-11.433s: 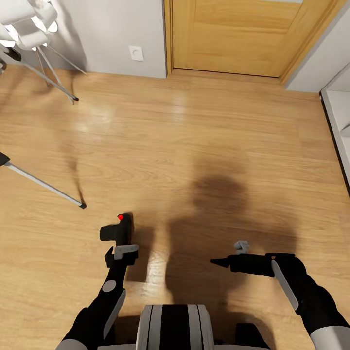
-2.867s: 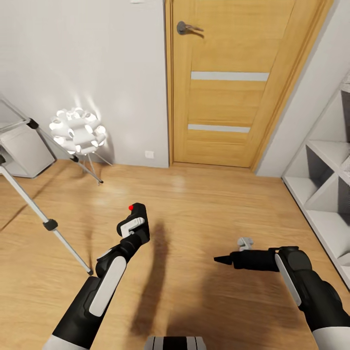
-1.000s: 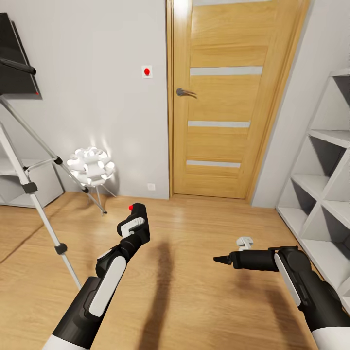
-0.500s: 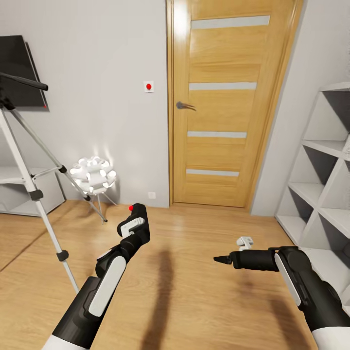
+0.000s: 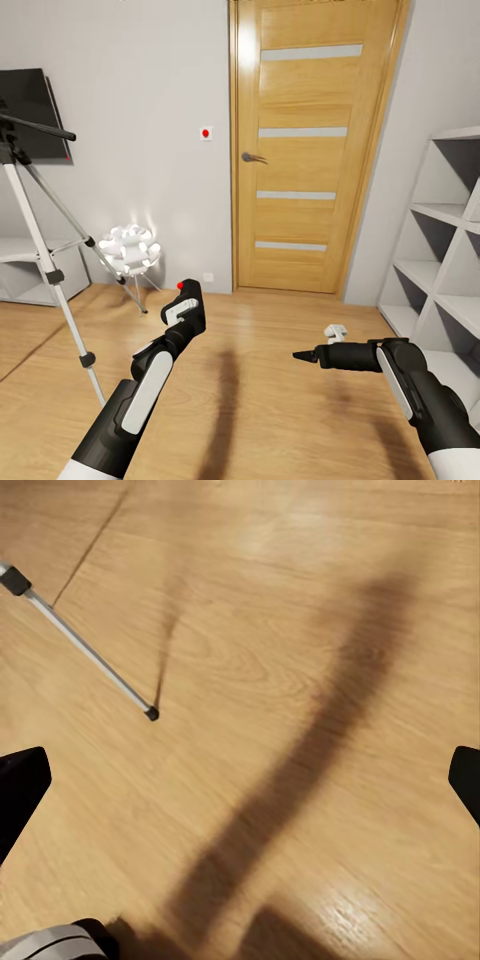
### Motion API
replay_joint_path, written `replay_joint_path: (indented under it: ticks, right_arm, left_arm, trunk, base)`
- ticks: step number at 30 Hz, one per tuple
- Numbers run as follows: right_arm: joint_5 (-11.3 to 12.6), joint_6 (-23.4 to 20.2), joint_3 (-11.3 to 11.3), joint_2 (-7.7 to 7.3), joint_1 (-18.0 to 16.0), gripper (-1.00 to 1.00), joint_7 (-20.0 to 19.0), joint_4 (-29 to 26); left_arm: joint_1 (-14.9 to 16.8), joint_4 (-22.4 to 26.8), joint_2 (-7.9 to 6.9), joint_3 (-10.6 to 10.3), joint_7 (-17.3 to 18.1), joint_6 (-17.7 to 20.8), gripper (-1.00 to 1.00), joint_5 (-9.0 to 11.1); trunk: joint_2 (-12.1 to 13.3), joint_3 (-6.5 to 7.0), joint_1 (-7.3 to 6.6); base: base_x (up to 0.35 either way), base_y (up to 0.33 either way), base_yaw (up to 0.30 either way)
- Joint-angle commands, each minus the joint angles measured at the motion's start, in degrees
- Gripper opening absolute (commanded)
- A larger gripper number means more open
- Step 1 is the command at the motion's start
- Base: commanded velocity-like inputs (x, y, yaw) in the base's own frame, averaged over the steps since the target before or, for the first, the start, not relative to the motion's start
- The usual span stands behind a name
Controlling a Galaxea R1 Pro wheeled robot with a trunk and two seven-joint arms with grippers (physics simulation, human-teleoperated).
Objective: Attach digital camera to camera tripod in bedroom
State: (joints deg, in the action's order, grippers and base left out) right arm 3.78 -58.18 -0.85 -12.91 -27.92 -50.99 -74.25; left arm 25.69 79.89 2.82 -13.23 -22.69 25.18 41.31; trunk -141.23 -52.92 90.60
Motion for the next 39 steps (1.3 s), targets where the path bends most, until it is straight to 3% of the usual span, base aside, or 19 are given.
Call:
replay_joint_path:
  ticks: [1,39]
  right_arm:
    - [0.4,-0.4,0.0,-0.01,0.0,1.0,0.1,0.0]
    - [0.4,-0.4,0.1,0.08,0.0,1.0,0.2,0.1]
  left_arm:
    - [0.0,0.1,-0.01,0.0,-0.4,0.1,-1.0,0.5]
    - [0.0,0.0,0.05,0.0,-0.4,0.0,-1.0,0.5]
  trunk:
    - [0.4,0.12,-0.24]
    - [15.6,6.94,-8.58]
  base:
    - [0.0,0.0,0.0]
    - [0.0,0.0,0.0]
